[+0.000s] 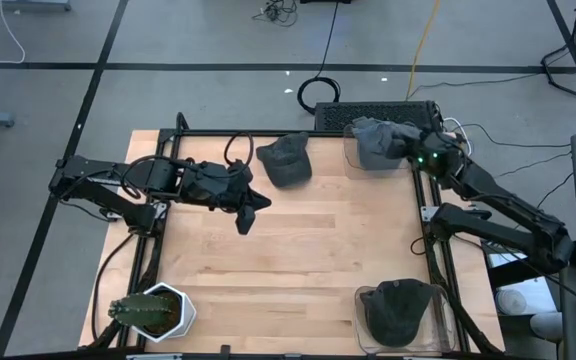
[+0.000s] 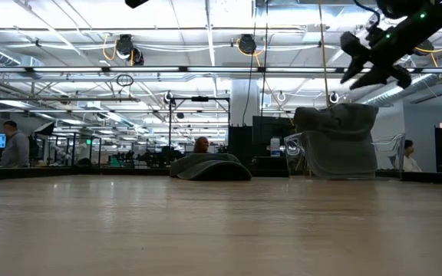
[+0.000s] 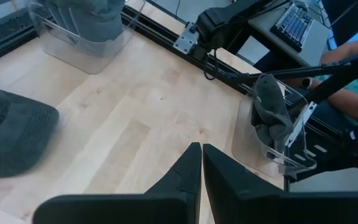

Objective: Pick & Place hat
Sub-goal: Put the gray cap into the top transparent bin

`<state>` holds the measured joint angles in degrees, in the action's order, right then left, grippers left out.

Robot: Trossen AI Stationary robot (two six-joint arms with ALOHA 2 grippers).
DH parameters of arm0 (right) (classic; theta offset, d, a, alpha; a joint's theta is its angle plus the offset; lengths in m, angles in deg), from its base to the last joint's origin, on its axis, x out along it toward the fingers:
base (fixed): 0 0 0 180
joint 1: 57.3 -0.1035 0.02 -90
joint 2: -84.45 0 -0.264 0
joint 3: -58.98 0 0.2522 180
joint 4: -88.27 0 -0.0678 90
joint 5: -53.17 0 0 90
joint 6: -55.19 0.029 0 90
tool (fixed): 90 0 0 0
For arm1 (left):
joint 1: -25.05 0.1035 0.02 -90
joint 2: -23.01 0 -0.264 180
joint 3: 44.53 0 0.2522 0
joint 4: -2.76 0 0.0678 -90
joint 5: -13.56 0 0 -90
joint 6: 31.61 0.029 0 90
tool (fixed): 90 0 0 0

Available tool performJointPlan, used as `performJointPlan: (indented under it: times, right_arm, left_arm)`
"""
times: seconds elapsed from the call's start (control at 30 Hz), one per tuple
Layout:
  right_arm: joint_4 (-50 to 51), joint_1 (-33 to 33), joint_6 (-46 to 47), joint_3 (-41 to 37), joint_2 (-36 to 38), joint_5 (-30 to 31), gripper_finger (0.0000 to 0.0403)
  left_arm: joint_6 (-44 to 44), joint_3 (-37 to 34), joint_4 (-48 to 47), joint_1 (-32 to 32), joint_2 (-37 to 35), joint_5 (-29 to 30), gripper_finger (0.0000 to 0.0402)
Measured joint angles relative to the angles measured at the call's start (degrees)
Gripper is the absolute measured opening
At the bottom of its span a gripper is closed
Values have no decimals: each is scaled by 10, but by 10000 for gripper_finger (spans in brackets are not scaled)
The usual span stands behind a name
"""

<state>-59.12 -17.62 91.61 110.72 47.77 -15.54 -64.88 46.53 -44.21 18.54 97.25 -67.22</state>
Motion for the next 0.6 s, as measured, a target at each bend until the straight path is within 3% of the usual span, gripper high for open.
performJointPlan:
  times: [0.1,0.27,0.6]
  right_arm:
    - [50,2,9,0,-6,13,125]
    - [50,25,9,-13,-60,14,126]
    - [-22,70,3,-29,-176,26,126]
  left_arm:
    - [-1,0,0,0,0,15,24]
    - [-3,0,4,1,0,18,24]
    - [-3,0,4,1,0,18,24]
